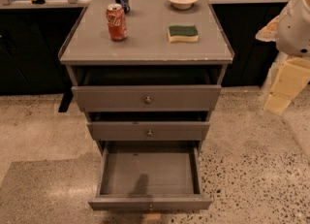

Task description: Close bottom drawer

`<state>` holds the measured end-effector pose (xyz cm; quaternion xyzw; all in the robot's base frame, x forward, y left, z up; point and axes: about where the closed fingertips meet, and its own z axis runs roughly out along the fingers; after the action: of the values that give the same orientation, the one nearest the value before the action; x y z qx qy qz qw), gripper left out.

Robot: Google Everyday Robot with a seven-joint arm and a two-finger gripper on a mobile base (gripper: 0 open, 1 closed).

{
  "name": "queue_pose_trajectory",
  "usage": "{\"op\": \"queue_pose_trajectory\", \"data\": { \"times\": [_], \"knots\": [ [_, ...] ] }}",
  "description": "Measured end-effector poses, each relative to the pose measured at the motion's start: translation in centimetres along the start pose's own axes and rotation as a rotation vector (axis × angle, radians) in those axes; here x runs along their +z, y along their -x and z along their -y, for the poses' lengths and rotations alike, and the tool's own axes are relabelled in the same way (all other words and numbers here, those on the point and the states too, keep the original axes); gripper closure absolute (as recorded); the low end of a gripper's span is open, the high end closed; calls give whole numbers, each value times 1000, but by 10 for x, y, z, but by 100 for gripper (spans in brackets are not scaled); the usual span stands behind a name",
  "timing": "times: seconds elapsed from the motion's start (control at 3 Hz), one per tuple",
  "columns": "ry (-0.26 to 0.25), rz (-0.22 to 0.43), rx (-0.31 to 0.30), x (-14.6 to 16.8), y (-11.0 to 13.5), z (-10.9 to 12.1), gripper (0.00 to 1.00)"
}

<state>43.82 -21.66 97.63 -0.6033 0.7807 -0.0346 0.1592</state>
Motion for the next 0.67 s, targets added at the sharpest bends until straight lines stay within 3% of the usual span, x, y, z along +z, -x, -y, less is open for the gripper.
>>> {"op": "queue_pose_trajectory", "data": {
  "times": [0.67],
  "knots": [
    [-23,3,-4,-3,0,-4,0]
  ]
}}
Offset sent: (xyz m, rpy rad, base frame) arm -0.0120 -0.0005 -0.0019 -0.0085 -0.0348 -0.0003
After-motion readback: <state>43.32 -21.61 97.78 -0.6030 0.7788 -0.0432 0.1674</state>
